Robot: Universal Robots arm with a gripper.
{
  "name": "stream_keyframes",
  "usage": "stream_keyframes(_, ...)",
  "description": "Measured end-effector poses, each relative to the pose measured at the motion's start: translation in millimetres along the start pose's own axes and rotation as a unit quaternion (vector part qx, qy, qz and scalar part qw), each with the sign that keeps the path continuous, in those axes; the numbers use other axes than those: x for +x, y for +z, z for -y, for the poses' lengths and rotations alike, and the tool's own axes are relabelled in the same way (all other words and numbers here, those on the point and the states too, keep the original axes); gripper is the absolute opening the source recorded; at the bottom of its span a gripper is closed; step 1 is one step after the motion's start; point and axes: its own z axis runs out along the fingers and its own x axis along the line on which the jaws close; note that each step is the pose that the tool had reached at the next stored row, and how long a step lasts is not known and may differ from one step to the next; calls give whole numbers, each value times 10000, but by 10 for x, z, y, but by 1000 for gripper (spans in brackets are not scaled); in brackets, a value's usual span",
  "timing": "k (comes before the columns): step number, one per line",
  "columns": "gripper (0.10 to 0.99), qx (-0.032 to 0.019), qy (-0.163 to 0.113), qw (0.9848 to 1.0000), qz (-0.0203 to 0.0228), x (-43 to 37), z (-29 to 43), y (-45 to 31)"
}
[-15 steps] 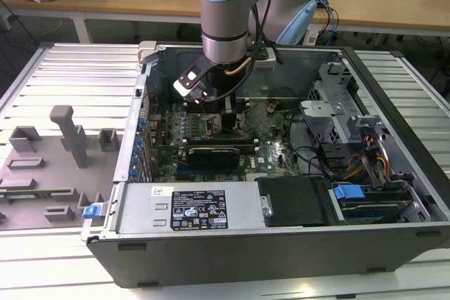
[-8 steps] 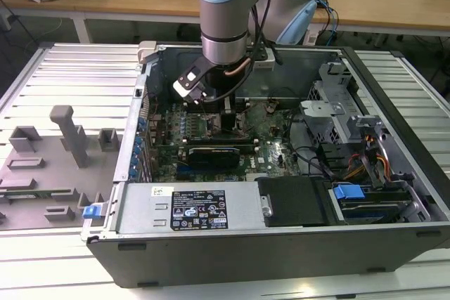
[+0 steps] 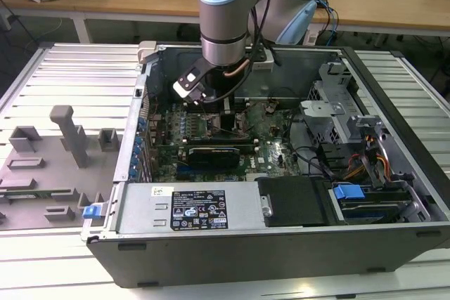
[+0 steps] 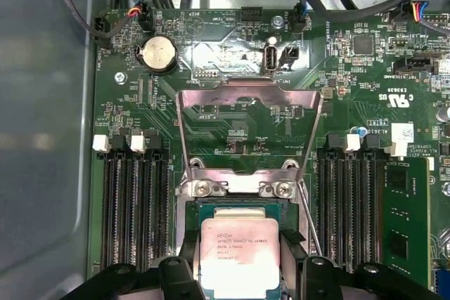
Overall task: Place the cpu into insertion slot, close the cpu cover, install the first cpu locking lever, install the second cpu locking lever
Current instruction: 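Place the cpu into insertion slot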
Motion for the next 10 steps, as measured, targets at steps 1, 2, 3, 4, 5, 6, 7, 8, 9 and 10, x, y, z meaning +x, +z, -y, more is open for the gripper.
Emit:
stream_keyframes(1, 541, 0, 1, 10000, 0, 0, 0, 0)
stream_keyframes(2, 541, -1, 1, 10000, -1, 1, 1, 2)
stream_keyframes(3, 541, -1, 1, 10000, -1, 1, 1, 2)
stream_keyframes(4, 541, -1, 1, 10000, -1, 1, 1, 2)
stream_keyframes(5, 541, -1, 1, 10000, -1, 1, 1, 2)
stream_keyframes(6, 541, -1, 1, 10000, -2, 1, 1, 3)
stream_keyframes(7, 549, -1, 2, 10000, -2, 1, 2, 4)
stream_keyframes(8, 616, -1, 1, 10000, -1, 1, 2, 4)
stream_keyframes(9, 616, -1, 1, 10000, -1, 1, 2, 4)
stream_keyframes(10, 616, -1, 1, 10000, -1, 1, 2, 4)
